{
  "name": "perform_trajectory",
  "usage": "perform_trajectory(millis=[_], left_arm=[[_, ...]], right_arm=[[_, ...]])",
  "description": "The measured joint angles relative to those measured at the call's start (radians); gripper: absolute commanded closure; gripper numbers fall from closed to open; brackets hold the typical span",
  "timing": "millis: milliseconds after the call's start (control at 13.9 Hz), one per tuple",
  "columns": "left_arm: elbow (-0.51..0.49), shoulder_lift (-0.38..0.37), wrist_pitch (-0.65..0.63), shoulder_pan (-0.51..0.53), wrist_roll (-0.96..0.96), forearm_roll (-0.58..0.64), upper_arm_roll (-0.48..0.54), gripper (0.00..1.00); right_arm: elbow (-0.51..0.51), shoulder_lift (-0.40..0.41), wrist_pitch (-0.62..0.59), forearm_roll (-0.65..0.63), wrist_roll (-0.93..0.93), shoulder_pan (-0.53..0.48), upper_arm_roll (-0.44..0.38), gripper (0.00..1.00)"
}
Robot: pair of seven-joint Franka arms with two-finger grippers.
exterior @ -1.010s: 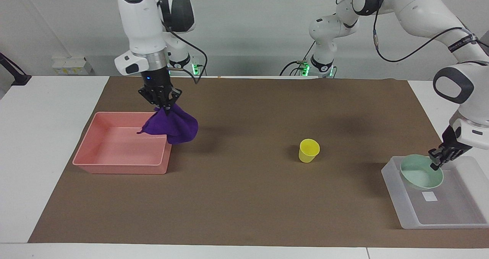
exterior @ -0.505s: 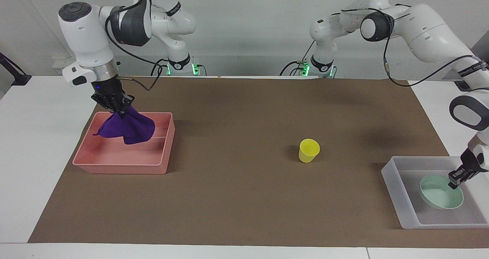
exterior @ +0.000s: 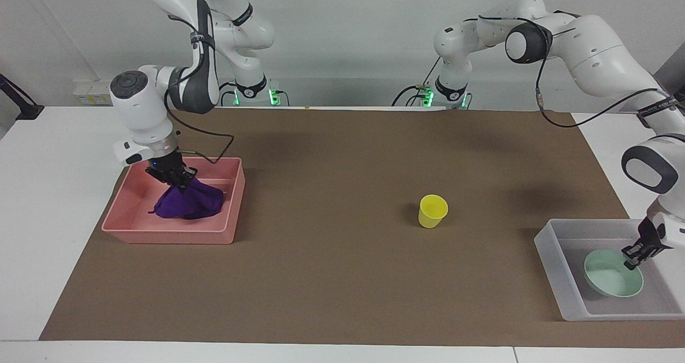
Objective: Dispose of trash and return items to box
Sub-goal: 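Drop the cloth in the pink box while the left gripper places the bowl, then reach the left gripper to the yellow cup and grasp its rim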
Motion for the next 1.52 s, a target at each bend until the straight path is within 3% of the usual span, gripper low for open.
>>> perform_trajectory(millis=[72,144,216,289,361,505,649,794,1082,1371,1515], left_arm=[[-0.002,0.001,0.002,0.000,0.021,0.001,0.000,1.00],[-0.002,0.000,0.002,0.000,0.050,0.001,0.000,0.88],[-0.002,0.000,0.002,0.000,0.075,0.001,0.000,0.77],[-0.002,0.000,0.002,0.000,0.090,0.001,-0.001,0.73],[-0.002,0.000,0.002,0.000,0.102,0.001,-0.001,0.55],[-0.002,-0.007,-0.002,-0.001,0.129,0.002,-0.003,0.47],[-0.002,-0.023,-0.016,-0.005,0.150,0.002,-0.004,0.33],[0.000,-0.057,-0.052,-0.017,0.157,0.002,-0.008,0.07],[-0.077,-0.202,-0.125,-0.106,0.160,0.002,-0.018,0.00],[-0.375,-0.442,-0.141,-0.273,0.103,0.002,-0.022,0.00],[-0.491,-0.495,-0.109,-0.373,0.009,0.002,-0.024,0.00]], right_arm=[[-0.016,0.010,0.031,0.000,0.000,-0.001,0.000,0.89],[-0.024,0.015,0.044,0.000,0.001,-0.001,0.000,0.40],[-0.027,0.015,0.046,0.000,0.002,-0.001,0.000,0.00],[-0.027,0.015,0.046,0.000,0.002,-0.001,0.001,0.00],[-0.026,0.014,0.046,0.000,0.003,-0.001,0.001,0.00],[-0.019,0.005,0.046,0.000,0.003,-0.001,0.002,0.00],[-0.006,-0.020,0.024,0.000,0.006,0.001,0.010,0.00],[0.033,-0.068,-0.065,0.000,0.029,0.007,0.026,0.00],[0.164,-0.155,-0.326,0.000,0.130,0.076,0.042,0.00],[0.380,-0.174,-0.608,0.003,0.118,0.081,0.045,0.00],[0.467,-0.175,-0.705,0.010,0.104,0.077,0.041,0.00]])
